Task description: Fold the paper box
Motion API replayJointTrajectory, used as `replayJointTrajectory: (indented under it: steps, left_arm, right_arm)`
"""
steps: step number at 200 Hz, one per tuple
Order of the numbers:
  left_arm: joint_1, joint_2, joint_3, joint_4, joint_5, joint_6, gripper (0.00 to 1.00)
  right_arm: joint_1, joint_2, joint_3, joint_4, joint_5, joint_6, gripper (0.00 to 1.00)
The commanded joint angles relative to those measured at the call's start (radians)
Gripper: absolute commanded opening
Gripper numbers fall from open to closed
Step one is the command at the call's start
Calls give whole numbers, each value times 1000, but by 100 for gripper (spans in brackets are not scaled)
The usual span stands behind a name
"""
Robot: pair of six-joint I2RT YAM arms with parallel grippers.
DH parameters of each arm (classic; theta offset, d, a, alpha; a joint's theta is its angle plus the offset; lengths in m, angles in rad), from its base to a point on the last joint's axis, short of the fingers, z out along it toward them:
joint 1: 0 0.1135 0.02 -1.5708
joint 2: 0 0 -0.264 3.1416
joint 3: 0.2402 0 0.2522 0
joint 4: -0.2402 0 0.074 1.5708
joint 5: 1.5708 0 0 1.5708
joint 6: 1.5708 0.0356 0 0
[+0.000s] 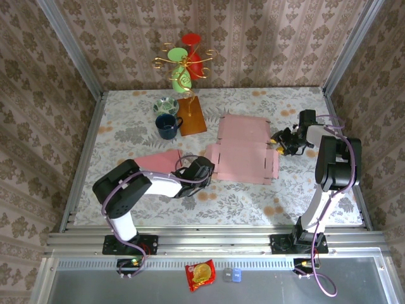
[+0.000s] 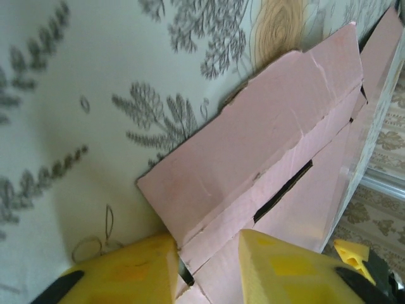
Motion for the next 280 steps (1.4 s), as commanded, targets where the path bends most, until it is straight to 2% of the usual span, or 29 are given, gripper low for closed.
replayJointTrajectory:
  steps: [1, 47, 109, 144, 167, 182, 198, 215, 230, 250, 280]
  left_arm:
    - [13, 8, -21, 65, -49, 68, 25]
    - [26, 18, -25, 133, -46, 131, 0]
    - [37, -30, -4, 105, -54, 204, 0]
    - [36, -60, 27, 80, -66, 199, 0]
    - [36, -73, 42, 63, -74, 179, 0]
    - [35, -74, 51, 58, -71, 171, 0]
    - [32, -76, 61, 55, -69, 164, 0]
    - [33, -77, 72, 46, -65, 158, 0]
    - [32, -78, 77, 44, -62, 155, 0]
    - [32, -74, 83, 44, -53, 152, 0]
    - [29, -72, 93, 42, -45, 149, 0]
  right_arm:
    - [6, 14, -6, -38, -30, -25, 47]
    - [8, 6, 4, -42, -38, -24, 46]
    - [8, -97, -25, -67, 27, 4, 46]
    - [5, -316, -114, -97, 166, 136, 49]
    - [26, -498, -236, -64, 177, 317, 53]
    - [91, -608, -316, -50, 161, 438, 55]
    - [232, -697, -417, 10, 181, 601, 59]
    - [411, -800, -551, 135, 269, 832, 65]
    - [526, -860, -639, 233, 364, 987, 71]
    - [599, -862, -688, 332, 440, 1073, 78]
    - [651, -736, -705, 542, 433, 1146, 79]
